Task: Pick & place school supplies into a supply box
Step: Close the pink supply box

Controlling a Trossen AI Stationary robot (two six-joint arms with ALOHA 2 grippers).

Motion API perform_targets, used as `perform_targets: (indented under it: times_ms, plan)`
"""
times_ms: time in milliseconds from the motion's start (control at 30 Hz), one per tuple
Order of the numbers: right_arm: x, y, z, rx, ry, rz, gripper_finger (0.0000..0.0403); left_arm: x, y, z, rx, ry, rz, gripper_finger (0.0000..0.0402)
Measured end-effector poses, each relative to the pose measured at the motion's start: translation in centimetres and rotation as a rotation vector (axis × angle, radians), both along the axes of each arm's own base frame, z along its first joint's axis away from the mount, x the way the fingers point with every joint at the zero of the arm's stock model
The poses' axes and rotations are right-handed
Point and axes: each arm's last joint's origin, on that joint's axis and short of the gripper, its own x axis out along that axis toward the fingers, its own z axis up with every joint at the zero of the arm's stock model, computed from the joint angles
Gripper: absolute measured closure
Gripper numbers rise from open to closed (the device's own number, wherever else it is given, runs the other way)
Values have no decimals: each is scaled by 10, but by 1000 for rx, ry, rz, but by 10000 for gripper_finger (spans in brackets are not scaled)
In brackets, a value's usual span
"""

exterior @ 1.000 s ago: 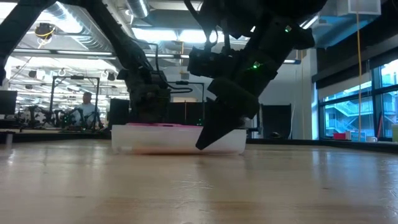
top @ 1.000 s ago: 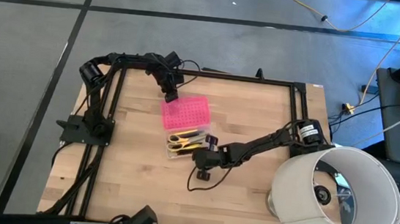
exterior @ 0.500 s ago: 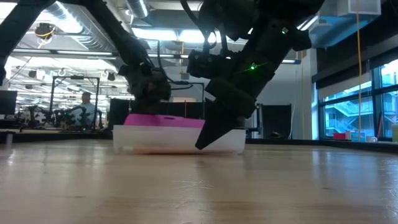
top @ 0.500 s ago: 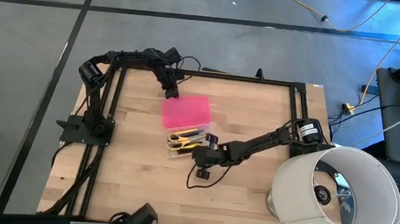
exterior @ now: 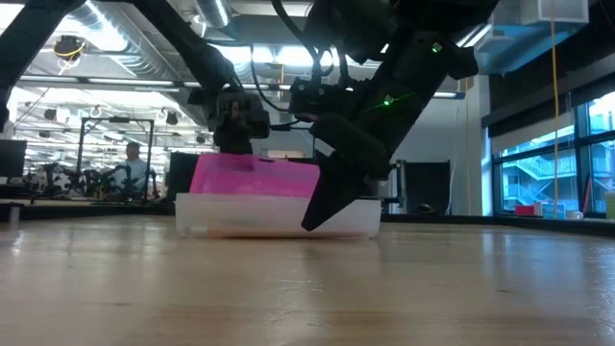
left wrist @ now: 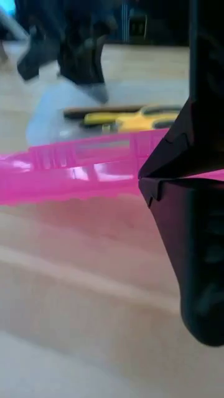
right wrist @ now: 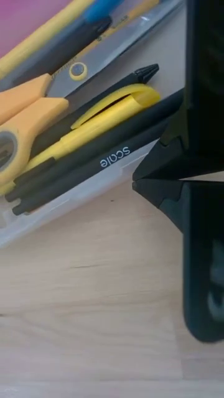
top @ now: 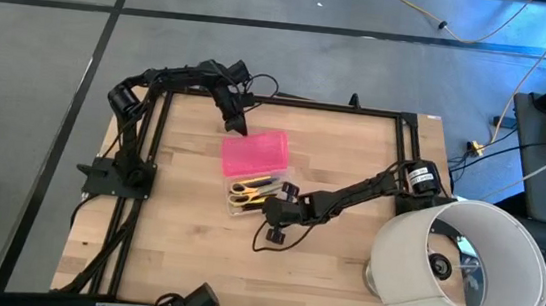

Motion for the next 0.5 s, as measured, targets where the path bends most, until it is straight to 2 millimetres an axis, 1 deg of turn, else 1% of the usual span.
perform_targets:
  times_ms: [233,367,500]
  plan:
    - [1,-2,-2,16,-4,-30,399,1,-4,4,-106,-78,-18,400]
    - [3,-2,-12,26,-4,-68,399,2,-9,8,-181,-148,-39,400]
    - [6,-2,-18,33,-25,-95,399,1,-15,13,-226,-180,-66,400]
